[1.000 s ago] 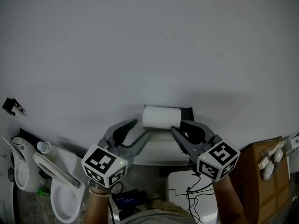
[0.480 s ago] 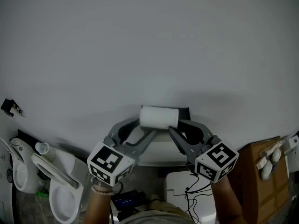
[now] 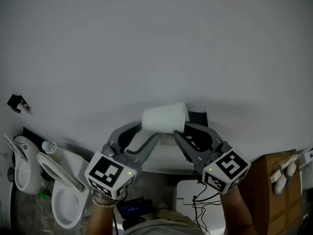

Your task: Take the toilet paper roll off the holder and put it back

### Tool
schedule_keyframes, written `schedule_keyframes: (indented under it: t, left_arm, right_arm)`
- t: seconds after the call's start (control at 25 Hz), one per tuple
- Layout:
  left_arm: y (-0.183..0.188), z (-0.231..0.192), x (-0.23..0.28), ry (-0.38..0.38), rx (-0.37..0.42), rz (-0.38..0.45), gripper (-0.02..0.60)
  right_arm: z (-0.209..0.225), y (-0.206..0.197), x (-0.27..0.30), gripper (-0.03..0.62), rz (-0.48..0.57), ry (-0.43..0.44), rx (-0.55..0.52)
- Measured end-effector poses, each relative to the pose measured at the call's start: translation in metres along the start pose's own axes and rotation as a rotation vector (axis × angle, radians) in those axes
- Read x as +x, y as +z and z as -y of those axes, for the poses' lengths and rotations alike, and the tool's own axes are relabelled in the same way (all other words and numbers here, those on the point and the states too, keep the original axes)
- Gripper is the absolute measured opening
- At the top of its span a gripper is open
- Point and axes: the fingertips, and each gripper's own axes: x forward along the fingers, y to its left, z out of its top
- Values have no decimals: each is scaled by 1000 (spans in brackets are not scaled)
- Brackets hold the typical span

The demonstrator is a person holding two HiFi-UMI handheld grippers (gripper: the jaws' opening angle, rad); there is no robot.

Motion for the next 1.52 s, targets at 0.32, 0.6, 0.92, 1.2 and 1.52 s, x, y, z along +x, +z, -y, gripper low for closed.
schedule_keyframes:
  t: [0.32, 0.6, 0.92, 1.2, 1.52]
  left_arm:
    - [-1, -27, -58, 151, 1, -19, 163]
    - [-12, -42, -109, 287, -29, -39, 153]
    - [-34, -45, -157, 408, -110, -94, 146]
    - [-59, -42, -192, 475, -115, -149, 140]
    - [-76, -29, -215, 518, -157, -133, 138]
  right_arm:
    - [-48, 9, 35, 98, 18, 121, -8]
    - [-93, 6, 61, 98, 13, 239, -2]
    - [-139, -7, 79, 100, -13, 348, 3]
    - [-171, -26, 84, 100, -49, 422, 24]
    - [-196, -44, 79, 100, -89, 479, 59]
